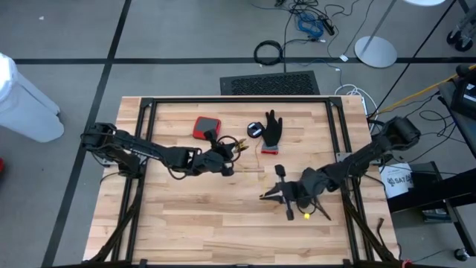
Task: Coil cords
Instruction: Uncoil the yellow wire from the spool
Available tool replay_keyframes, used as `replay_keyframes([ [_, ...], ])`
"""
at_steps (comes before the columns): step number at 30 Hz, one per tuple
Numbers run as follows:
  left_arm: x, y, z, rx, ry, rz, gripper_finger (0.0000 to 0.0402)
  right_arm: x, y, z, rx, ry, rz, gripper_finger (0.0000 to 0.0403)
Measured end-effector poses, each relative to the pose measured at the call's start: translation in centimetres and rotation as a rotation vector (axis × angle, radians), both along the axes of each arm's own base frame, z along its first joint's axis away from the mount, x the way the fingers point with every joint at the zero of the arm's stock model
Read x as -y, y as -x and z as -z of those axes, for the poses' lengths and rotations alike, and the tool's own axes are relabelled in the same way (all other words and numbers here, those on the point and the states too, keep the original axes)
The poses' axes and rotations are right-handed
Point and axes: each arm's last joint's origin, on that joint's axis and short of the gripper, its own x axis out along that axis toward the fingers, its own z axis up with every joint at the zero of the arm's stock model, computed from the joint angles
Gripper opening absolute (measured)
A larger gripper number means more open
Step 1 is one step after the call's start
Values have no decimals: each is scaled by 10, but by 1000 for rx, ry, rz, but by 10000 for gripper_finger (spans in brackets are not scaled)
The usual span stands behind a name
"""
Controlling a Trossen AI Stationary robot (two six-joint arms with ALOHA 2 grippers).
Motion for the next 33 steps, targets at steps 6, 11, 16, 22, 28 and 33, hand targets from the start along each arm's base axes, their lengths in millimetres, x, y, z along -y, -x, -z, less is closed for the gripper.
replay_keyframes([
  [6,-1,7,9,-96,13,-21,0,-2,13,-21,85,29,8,0],
  [11,3,11,13,-140,38,-10,0,6,26,-24,13,75,149,0],
  [16,11,10,12,-115,46,17,0,20,40,-13,-169,52,304,0],
  [22,13,6,7,-57,52,26,0,31,55,6,-408,-58,395,8],
  [28,14,1,0,45,64,36,0,32,66,18,-569,-127,418,50],
  [33,15,-2,-6,79,59,49,0,29,71,22,-652,-187,398,95],
])
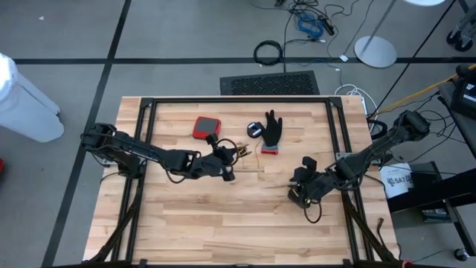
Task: Coil cords
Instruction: Uncoil the yellow wire from the spool
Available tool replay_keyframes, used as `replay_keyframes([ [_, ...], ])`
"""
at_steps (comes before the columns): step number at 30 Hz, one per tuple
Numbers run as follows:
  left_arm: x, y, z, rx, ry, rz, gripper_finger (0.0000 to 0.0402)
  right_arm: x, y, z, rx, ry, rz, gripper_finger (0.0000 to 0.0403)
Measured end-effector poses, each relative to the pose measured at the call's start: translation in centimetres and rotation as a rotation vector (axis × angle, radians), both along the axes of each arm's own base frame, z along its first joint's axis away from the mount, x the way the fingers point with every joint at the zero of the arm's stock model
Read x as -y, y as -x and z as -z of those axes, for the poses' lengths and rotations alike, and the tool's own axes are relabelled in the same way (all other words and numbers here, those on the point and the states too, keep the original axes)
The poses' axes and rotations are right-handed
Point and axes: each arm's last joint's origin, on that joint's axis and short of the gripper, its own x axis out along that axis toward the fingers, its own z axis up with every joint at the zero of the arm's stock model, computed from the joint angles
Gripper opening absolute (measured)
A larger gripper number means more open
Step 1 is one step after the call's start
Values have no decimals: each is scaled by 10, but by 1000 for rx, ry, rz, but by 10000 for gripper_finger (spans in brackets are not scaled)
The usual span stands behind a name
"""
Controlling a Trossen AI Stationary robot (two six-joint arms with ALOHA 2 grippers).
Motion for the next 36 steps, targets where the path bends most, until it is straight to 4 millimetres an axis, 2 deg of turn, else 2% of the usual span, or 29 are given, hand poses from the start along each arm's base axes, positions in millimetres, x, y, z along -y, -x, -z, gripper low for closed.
replay_keyframes([
  [8,2,-6,-10,65,33,39,0,0,-2,-3,67,52,51,137],
  [11,2,-6,-13,71,34,40,0,4,-1,-1,41,54,96,138],
  [17,2,-7,-15,73,33,41,0,13,14,10,-161,-24,205,131],
  [25,2,-7,-15,74,34,41,0,15,17,12,-174,-37,270,130],
  [29,2,-7,-15,74,34,41,0,14,7,6,-44,27,256,130],
  [33,2,-8,-16,89,39,40,0,5,-15,-6,194,144,163,130],
  [36,3,-9,-19,129,48,39,0,0,-35,-9,301,244,99,130],
])
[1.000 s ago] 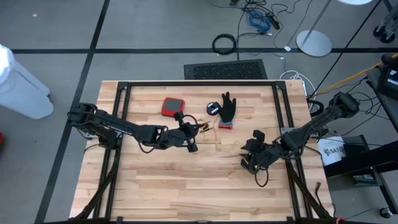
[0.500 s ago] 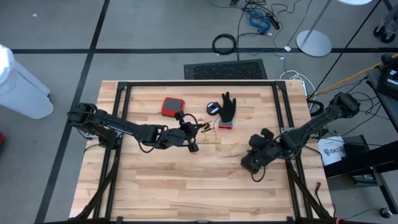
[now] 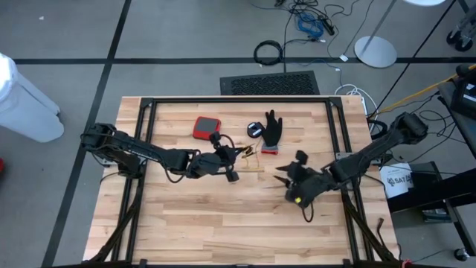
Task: Coil cords
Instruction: Uncoil the yellow wire from the spool
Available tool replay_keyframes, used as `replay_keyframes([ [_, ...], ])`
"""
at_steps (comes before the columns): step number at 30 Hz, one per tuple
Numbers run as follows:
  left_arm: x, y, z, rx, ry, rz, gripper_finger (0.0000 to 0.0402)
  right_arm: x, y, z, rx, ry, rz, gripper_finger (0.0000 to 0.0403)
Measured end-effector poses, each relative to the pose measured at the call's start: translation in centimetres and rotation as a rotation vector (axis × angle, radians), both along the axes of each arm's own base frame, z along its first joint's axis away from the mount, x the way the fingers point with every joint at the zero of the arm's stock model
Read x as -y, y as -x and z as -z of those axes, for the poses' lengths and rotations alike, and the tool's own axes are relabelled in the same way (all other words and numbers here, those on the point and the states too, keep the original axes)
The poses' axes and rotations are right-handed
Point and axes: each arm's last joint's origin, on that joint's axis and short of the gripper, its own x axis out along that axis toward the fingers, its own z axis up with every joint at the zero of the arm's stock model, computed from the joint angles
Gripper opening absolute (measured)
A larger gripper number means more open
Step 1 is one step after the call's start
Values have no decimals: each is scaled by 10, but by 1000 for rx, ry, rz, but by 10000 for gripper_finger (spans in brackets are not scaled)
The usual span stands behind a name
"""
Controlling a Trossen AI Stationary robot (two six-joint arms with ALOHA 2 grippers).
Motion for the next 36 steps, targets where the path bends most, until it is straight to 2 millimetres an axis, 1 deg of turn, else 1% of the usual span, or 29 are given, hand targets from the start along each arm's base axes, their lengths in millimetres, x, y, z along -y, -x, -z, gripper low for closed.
replay_keyframes([
  [2,0,-1,-3,30,6,-1,0,0,-14,3,32,53,-20,130],
  [7,1,-3,-8,94,21,5,0,6,-44,18,79,158,-16,130],
  [12,2,-4,-10,130,73,32,0,15,-63,26,150,220,11,130],
  [19,2,-4,-9,132,82,36,0,26,-74,29,207,221,53,129],
  [22,2,-4,-10,134,85,41,0,29,-76,31,214,211,64,121],
  [26,2,-5,-11,149,92,53,0,33,-79,33,234,186,44,88],
  [29,3,-5,-11,154,95,58,0,35,-81,36,236,187,48,51],
  [32,3,-5,-11,153,95,58,0,34,-83,38,242,179,16,12],
  [36,-1,-4,-10,121,52,34,0,30,-85,37,282,147,-47,6],
])
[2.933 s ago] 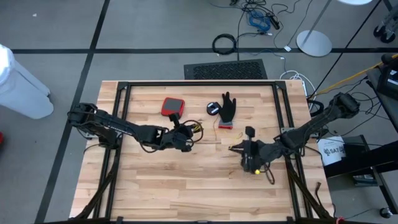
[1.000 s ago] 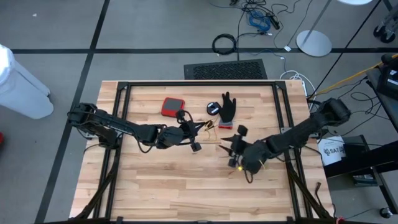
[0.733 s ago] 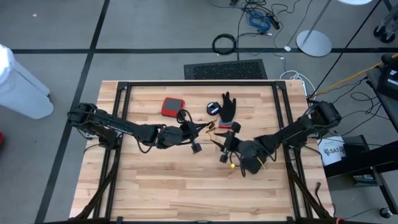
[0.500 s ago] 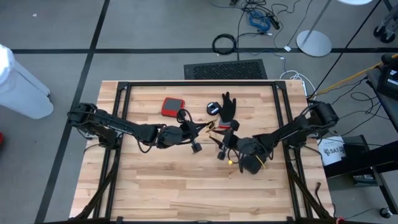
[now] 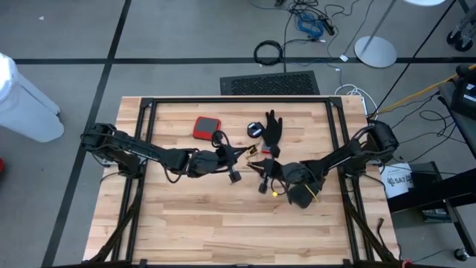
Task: Coil cords
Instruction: Uncoil the yellow wire from the spool
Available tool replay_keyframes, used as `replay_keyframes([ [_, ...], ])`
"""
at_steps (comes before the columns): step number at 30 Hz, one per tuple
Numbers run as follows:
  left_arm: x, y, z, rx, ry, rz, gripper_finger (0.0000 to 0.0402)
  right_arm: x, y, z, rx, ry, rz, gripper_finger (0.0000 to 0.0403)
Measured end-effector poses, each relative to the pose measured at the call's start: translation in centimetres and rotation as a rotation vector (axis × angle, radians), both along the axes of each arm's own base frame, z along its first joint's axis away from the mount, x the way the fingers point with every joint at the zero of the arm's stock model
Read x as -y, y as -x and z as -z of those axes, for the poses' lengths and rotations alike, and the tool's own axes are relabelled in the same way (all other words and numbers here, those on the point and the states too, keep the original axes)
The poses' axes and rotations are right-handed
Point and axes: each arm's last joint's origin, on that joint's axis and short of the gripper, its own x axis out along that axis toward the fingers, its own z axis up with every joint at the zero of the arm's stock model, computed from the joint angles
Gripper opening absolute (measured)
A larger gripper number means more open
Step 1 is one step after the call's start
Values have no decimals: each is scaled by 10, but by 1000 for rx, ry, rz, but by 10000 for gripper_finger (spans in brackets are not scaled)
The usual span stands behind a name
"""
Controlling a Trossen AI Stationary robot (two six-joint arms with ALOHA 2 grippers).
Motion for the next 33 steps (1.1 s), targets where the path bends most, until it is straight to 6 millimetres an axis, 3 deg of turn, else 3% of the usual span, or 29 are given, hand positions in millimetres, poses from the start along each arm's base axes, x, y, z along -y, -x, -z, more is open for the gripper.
replay_keyframes([
  [6,-9,5,11,-147,-88,-88,0,-18,4,-16,91,38,-114,2],
  [9,-8,6,13,-177,-96,-89,0,-24,12,-28,109,79,-46,2],
  [14,1,7,13,-172,-100,-69,0,-22,28,-37,7,117,149,1],
  [19,6,5,6,-95,-86,-55,0,-12,40,-27,-129,-33,154,1],
  [25,6,1,-6,25,-96,-52,0,-17,35,-15,-205,-180,-49,0],
  [33,-13,0,-3,-23,-118,-130,0,-44,30,-32,-53,-153,-450,0],
])
